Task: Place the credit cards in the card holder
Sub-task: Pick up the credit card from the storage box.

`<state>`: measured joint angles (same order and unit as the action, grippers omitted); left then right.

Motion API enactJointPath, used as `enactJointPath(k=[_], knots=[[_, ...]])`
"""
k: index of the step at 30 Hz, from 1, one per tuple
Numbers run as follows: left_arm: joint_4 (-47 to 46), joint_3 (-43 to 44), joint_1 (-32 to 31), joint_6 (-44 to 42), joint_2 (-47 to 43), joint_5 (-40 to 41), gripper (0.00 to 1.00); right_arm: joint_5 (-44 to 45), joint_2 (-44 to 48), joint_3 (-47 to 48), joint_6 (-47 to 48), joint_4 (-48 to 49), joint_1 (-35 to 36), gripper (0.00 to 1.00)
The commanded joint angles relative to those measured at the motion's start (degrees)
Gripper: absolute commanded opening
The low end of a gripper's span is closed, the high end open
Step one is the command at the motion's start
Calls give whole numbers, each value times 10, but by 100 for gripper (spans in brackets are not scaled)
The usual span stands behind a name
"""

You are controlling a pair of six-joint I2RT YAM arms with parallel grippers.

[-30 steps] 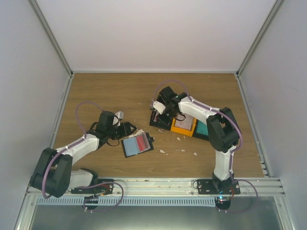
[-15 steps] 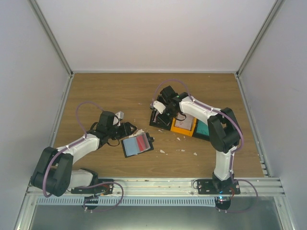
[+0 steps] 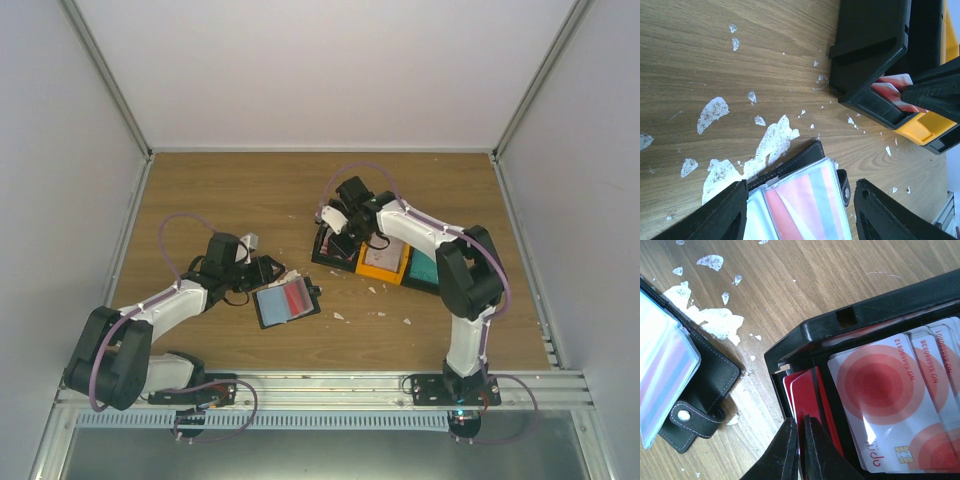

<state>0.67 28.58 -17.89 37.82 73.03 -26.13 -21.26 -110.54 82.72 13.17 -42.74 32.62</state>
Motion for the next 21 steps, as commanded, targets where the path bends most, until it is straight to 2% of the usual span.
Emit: enactJointPath(k=[1, 7, 14, 21], knots=[[-26, -5, 4, -12, 1, -7, 60, -8, 26, -2, -13, -13, -6, 5], [-27, -2, 5, -12, 4, -11, 60, 16, 29, -1, -24, -2, -9, 0], [-29, 2, 4, -15, -16, -16, 65, 140, 52, 15, -65, 61, -10, 0], [-43, -2, 4, -15, -85, -24, 72, 136, 121, 8, -88, 103, -10, 0]])
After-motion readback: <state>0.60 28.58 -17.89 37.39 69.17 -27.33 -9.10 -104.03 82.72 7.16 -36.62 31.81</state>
